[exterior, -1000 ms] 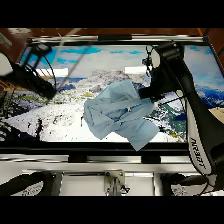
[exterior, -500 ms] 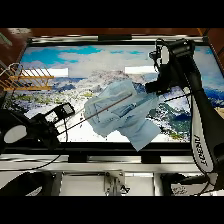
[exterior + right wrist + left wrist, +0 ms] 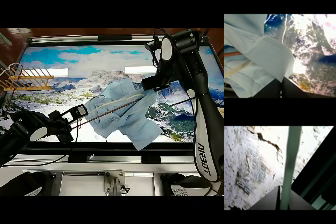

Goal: Fold the shirts.

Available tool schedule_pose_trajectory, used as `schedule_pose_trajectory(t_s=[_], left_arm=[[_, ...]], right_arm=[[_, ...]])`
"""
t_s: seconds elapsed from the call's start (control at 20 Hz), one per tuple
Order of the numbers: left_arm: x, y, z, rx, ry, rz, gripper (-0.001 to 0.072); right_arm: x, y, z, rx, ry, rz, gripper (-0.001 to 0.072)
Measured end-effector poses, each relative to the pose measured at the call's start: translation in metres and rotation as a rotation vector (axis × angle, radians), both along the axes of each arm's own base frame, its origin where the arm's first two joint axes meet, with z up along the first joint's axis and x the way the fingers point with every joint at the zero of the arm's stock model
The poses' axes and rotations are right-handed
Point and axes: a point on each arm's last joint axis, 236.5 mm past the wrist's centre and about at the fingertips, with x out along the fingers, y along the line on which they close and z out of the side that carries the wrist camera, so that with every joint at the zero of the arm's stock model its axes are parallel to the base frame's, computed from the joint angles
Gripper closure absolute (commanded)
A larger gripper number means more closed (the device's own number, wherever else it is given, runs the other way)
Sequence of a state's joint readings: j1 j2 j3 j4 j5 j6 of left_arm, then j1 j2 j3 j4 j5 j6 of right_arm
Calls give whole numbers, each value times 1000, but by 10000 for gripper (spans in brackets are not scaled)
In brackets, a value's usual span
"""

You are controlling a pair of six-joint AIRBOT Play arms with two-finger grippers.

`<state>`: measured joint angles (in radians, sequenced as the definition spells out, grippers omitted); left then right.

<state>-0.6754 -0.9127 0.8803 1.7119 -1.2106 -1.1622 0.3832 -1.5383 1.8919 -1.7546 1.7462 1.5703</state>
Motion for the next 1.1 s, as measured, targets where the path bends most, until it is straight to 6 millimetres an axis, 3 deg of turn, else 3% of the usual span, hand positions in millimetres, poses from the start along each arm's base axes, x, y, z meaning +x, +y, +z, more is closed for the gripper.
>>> schedule_pose_trajectory(t_s=[0.25,0.45,0.75,1.1], left_arm=[[2,-22,-5,-63,-5,-58,657],[-5,-37,-10,-104,28,-99,657],[-8,-57,-8,-189,40,-111,657],[-4,-72,4,-369,97,-42,657]], right_arm=[[-2,18,22,-7,-71,80,626],[0,42,70,-9,-222,194,626],[-43,88,112,14,-308,356,626],[-81,104,136,20,-362,361,626]])
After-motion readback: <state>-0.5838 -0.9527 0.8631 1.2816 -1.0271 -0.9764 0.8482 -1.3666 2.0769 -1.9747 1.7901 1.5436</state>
